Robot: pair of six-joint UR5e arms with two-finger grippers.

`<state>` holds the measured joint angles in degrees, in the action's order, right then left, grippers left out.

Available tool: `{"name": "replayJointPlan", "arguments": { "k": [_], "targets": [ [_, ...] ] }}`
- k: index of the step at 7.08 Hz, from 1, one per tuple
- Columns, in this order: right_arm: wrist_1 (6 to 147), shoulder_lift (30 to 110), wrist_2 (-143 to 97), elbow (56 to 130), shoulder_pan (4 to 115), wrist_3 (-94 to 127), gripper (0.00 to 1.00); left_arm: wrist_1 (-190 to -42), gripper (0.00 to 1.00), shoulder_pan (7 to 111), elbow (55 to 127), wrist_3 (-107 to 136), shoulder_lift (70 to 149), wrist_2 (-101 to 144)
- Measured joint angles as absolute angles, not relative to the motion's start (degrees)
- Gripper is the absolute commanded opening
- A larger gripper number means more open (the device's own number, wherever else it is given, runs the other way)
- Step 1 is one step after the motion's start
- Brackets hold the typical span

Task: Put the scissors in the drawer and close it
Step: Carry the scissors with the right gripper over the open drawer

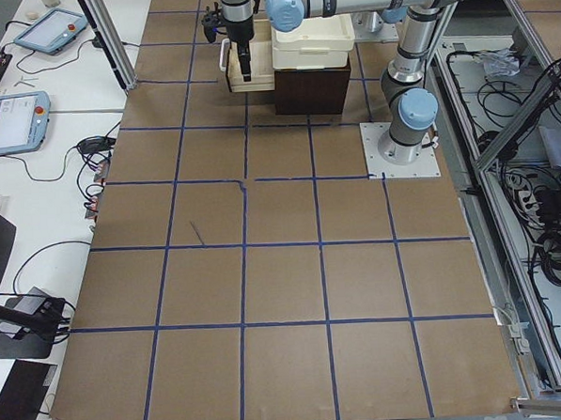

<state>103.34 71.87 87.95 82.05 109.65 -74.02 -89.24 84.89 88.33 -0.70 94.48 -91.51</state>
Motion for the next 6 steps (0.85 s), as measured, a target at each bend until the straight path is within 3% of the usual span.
{"name": "replayJointPlan", "arguments": {
  "k": [6],
  "targets": [
    [104.23, 67.26, 88.56, 81.52, 113.48, -68.16, 0.07, -89.37, 1.0, 85.14, 88.09, -0.69, 93.31, -91.46]
  ]
}}
